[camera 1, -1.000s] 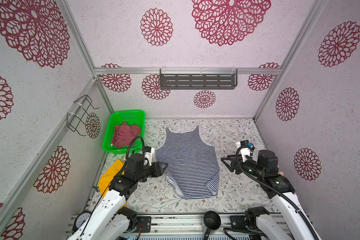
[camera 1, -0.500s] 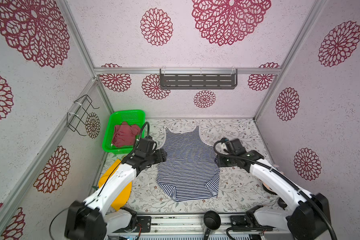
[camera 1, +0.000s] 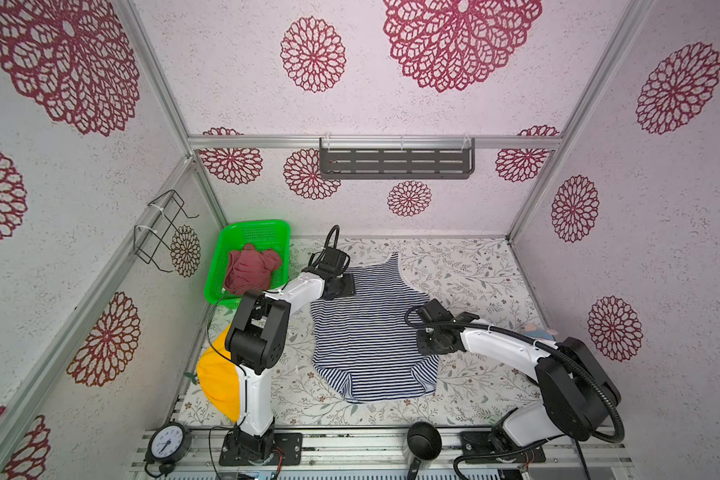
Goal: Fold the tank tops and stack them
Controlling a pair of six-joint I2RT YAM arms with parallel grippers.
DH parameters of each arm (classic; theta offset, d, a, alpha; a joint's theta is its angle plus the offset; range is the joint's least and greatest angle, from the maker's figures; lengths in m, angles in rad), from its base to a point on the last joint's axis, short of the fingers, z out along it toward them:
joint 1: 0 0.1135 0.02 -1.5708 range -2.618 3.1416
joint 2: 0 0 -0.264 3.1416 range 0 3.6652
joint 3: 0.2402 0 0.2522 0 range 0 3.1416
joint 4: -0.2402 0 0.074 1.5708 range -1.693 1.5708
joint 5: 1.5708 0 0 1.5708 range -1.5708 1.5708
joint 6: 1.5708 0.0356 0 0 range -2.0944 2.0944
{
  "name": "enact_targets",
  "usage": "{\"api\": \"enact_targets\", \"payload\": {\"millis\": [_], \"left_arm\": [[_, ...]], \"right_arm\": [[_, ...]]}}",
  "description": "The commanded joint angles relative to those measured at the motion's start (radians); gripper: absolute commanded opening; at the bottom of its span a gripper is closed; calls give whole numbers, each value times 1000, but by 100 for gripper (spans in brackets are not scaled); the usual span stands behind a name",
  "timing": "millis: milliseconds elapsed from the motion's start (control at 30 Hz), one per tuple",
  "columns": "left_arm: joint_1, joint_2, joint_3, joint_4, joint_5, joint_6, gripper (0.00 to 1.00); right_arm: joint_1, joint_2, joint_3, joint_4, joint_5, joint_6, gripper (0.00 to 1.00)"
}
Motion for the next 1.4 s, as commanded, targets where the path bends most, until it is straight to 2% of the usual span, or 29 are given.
{"api": "enact_targets", "payload": {"millis": [0, 200, 367, 567, 667, 767, 867, 967, 1100, 1233, 1367], "left_arm": [[13, 21, -49, 28, -13, -56, 55], [5, -12, -220, 140, -11, -178, 50], [-36, -148, -433, 242, -48, -298, 49], [-143, -329, -718, 327, -121, -514, 49], [-241, -410, -820, 361, -166, -648, 50], [-299, -489, -802, 288, -230, -681, 53], [-295, -533, -695, 191, -285, -598, 58], [-237, -491, -566, 142, -288, -473, 59], [-130, -359, -464, 197, -208, -370, 59], [-67, -225, -415, 244, -148, -334, 59], [-41, -132, -384, 256, -106, -316, 59]], "right_arm": [[-34, 36, -20, 63, 79, 25, 29], [-165, 121, 20, 110, 79, -58, 28], [-299, 265, 141, 136, 48, -170, 26], [-456, 461, 456, 133, -44, -341, 25], [-483, 468, 605, 56, -53, -385, 30], [-471, 377, 600, -5, -62, -380, 41], [-419, 254, 466, -11, -81, -347, 45], [-316, 189, 362, -28, -70, -316, 44], [-215, 152, 264, -17, -68, -224, 37], [-188, 136, 172, 17, -77, -144, 32], [-188, 137, 138, -5, -59, -127, 31]]}}
